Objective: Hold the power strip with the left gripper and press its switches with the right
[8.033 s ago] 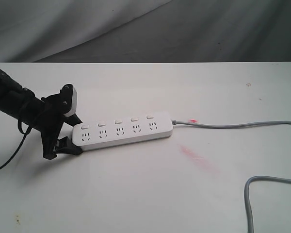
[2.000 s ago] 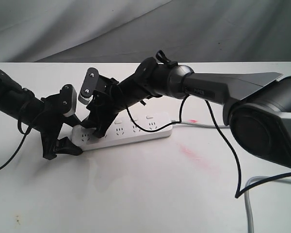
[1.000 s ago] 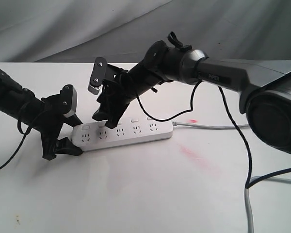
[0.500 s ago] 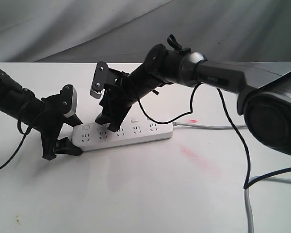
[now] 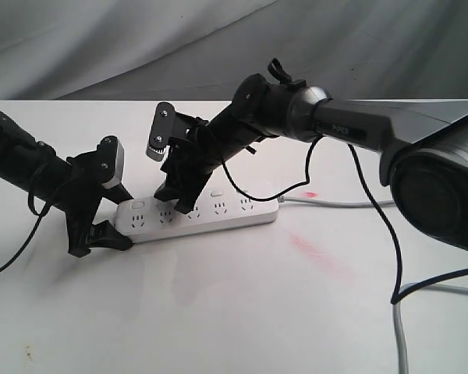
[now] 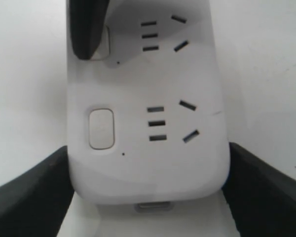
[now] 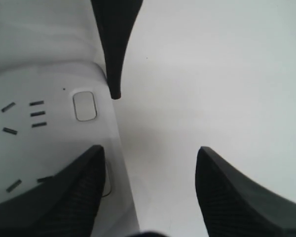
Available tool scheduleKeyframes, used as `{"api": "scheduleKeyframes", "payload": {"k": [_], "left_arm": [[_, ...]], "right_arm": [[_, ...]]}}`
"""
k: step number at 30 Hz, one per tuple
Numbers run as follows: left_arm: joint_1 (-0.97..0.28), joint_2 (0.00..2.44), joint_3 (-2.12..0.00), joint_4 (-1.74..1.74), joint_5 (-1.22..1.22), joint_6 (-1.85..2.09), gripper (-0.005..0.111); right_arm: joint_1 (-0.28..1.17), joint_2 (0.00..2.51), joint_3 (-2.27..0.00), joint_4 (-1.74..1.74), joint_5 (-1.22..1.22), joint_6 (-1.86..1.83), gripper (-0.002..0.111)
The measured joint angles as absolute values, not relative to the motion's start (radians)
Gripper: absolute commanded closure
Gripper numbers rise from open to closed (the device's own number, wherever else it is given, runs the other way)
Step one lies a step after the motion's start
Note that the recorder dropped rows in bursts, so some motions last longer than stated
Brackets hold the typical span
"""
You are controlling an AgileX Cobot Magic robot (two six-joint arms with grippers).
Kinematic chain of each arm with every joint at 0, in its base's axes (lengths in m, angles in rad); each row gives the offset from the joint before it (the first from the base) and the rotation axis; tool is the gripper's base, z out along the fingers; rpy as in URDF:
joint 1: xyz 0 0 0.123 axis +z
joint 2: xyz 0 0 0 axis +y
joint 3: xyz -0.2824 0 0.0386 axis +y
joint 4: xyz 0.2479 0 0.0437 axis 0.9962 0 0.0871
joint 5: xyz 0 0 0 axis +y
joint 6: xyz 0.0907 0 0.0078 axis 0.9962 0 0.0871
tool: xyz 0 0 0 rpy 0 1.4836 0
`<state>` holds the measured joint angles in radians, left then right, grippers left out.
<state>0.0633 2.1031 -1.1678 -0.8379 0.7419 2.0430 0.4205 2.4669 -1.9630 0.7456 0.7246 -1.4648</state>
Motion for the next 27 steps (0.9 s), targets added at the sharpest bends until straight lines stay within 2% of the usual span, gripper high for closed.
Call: {"api": "scheduleKeyframes", "payload": {"k": [27], "left_arm": [[0.063, 2.103, -1.168, -0.836, 0.744, 2.040, 0.060]], "right_arm": [[0.419, 2.385, -1.839, 0.789, 0.667, -1.525, 0.056]]}}
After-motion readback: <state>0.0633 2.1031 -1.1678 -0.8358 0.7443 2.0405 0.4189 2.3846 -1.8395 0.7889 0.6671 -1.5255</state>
